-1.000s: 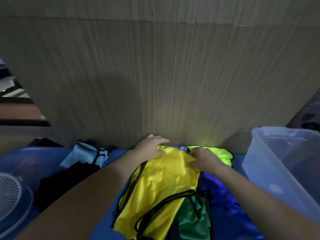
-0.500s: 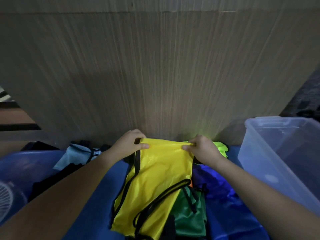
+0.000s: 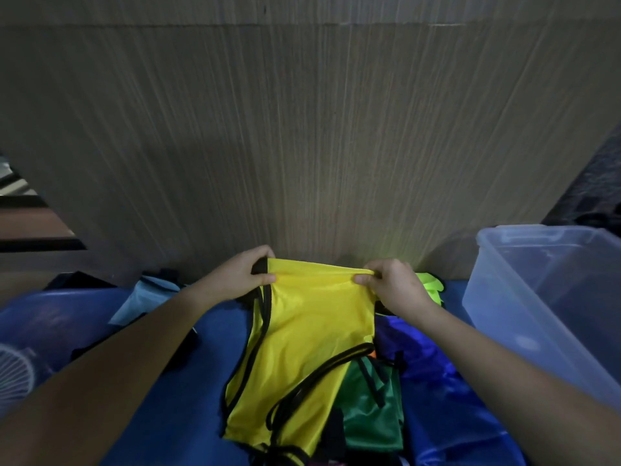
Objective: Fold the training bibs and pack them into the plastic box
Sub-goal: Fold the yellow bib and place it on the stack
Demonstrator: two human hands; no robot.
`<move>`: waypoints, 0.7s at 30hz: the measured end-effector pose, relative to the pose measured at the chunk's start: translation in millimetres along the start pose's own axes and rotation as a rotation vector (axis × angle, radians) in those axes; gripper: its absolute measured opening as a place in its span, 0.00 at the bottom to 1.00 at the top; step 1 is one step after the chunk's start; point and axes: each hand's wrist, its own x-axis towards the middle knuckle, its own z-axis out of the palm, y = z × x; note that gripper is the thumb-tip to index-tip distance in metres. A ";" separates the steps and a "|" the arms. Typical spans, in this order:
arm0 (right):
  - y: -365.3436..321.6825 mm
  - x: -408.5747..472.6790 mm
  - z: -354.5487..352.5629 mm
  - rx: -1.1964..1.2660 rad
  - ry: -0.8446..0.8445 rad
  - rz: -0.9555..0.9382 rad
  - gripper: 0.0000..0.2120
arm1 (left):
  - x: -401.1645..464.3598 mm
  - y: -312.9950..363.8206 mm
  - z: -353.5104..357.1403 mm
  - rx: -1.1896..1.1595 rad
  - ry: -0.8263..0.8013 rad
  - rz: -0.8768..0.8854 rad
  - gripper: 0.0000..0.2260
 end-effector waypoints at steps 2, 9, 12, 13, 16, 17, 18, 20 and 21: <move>-5.6 -1.3 -4.5 0.020 0.012 -0.027 0.09 | -1.3 8.7 -6.1 0.024 0.039 -0.005 0.06; -39.1 -13.5 -51.0 0.039 0.092 -0.153 0.10 | -30.7 69.5 -66.7 0.071 0.163 0.039 0.07; -60.1 -30.5 -78.7 0.079 0.118 -0.215 0.12 | -54.2 100.8 -91.4 0.070 0.221 0.087 0.07; -65.8 -36.2 -86.6 0.066 0.131 -0.235 0.10 | -60.9 110.5 -97.6 0.074 0.235 0.107 0.07; -81.8 -57.2 -109.5 0.056 0.195 -0.277 0.05 | -84.0 138.6 -112.7 0.097 0.263 0.154 0.06; -86.7 -65.2 -117.3 0.065 0.220 -0.292 0.04 | -92.4 147.1 -117.5 0.114 0.273 0.172 0.06; -91.7 -74.0 -125.4 0.069 0.248 -0.310 0.04 | -101.3 155.2 -122.4 0.130 0.281 0.193 0.06; -101.8 -93.5 -140.8 0.065 0.310 -0.361 0.06 | -121.5 172.2 -130.6 0.149 0.288 0.228 0.07; -107.1 -104.4 -148.2 0.059 0.342 -0.391 0.06 | -132.1 181.4 -134.3 0.159 0.294 0.238 0.07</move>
